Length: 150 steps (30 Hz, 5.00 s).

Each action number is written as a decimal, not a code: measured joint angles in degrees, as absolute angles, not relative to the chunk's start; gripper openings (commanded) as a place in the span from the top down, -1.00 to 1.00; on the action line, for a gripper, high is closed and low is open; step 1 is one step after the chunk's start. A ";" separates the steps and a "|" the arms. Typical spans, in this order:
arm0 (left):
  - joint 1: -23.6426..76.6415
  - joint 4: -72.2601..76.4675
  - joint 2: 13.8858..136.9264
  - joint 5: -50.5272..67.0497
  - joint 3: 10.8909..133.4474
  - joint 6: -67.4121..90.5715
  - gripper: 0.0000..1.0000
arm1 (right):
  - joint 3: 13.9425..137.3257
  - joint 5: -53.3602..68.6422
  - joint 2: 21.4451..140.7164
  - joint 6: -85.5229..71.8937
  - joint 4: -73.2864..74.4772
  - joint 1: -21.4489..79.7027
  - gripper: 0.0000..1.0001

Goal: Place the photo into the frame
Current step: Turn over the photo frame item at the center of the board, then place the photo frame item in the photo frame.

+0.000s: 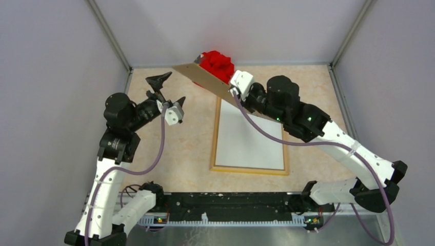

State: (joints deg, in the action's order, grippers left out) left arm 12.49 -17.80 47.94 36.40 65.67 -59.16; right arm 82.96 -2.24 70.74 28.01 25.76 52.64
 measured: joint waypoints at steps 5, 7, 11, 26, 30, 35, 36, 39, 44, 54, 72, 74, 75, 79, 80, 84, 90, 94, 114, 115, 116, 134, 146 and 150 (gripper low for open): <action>12.49 -15.42 49.93 34.46 67.07 -52.56 -0.97 | 87.37 -10.02 70.81 22.57 23.00 50.78 1.00; 12.49 -15.55 51.51 33.78 68.53 -50.30 -0.97 | 89.93 -12.19 71.13 18.13 23.38 47.64 1.00; 12.49 -18.02 55.75 32.08 70.76 -45.80 -0.97 | 95.09 -13.47 72.34 7.33 25.98 37.87 1.00; 12.78 -35.97 85.30 27.90 79.66 -31.68 -0.74 | 87.39 7.75 71.96 -27.14 41.04 6.72 1.00; 13.26 -34.11 89.41 30.30 77.71 -28.14 -0.75 | 82.98 15.42 70.98 -31.31 40.69 3.97 1.00; 13.45 -30.76 91.50 31.07 73.49 -26.04 -0.75 | 73.47 24.08 67.31 -36.36 34.48 -0.93 1.00; 13.43 -30.20 91.50 31.11 72.62 -25.80 -0.75 | 71.18 25.26 66.76 -37.32 32.82 -1.45 1.00; 13.45 -28.62 91.50 31.20 70.37 -25.30 -0.74 | 65.49 27.68 66.48 -39.38 27.79 -1.87 1.00; 13.45 -27.81 91.50 31.14 68.29 -24.95 -0.73 | 56.97 31.16 66.48 -41.95 19.09 -2.02 1.00; 13.45 -27.83 92.44 31.00 68.23 -24.97 -0.65 | 47.62 35.18 68.31 -46.37 0.67 -2.07 1.00; 13.45 -27.88 92.68 30.09 66.96 -26.55 -0.60 | 39.62 37.10 77.14 -54.92 -15.05 -2.74 1.00; 13.45 -27.90 92.68 29.98 66.87 -26.72 -0.60 | 39.29 37.17 77.65 -55.27 -15.55 -2.79 1.00; 13.45 -27.90 92.68 29.93 66.87 -26.76 -0.60 | 39.24 37.19 77.80 -55.35 -15.81 -2.81 1.00; 13.50 -27.88 92.66 29.91 66.85 -26.94 -0.60 | 38.98 37.23 78.22 -55.59 -16.69 -2.81 1.00; 13.50 -27.88 92.66 29.91 66.85 -26.94 -0.60 | 38.98 37.23 78.30 -55.59 -16.82 -2.81 1.00; 13.61 -27.88 92.66 29.91 66.85 -27.00 -0.58 | 38.98 37.36 78.91 -55.75 -17.87 -2.81 1.00; 13.76 -27.86 92.64 29.89 66.85 -27.18 -0.56 | 38.98 37.71 80.77 -55.83 -18.44 -2.81 1.00; 14.04 -27.86 92.62 29.67 66.85 -27.20 -0.56 | 38.96 37.91 82.19 -56.45 -19.33 -2.81 1.00; 14.35 -27.68 91.88 28.80 65.91 -28.93 -0.54 | 37.52 39.05 84.86 -56.82 -22.90 -2.81 1.00; 14.35 -27.66 91.88 28.80 65.87 -28.95 -0.54 | 37.12 39.05 84.88 -56.82 -23.29 -2.81 1.00; 14.35 -27.66 91.88 28.80 65.87 -29.02 -0.54 | 36.75 39.05 84.93 -56.84 -23.49 -2.81 1.00; 14.35 -27.42 91.88 28.82 65.32 -29.10 -0.53 | 36.80 37.45 85.27 -52.01 -18.81 -2.48 0.43; 14.37 -27.40 91.44 28.88 64.79 -29.28 -0.53 | 44.73 25.30 85.25 -37.98 5.39 -0.30 -0.25; 14.37 -27.40 91.35 28.88 64.42 -29.30 -0.53 | 49.08 20.51 85.25 -34.39 11.49 2.55 -0.27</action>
State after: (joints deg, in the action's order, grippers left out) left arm 14.37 -27.40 91.35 28.88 64.42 -29.30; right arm 49.08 20.51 85.25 -34.39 11.49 2.55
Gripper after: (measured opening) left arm 0.767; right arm 0.631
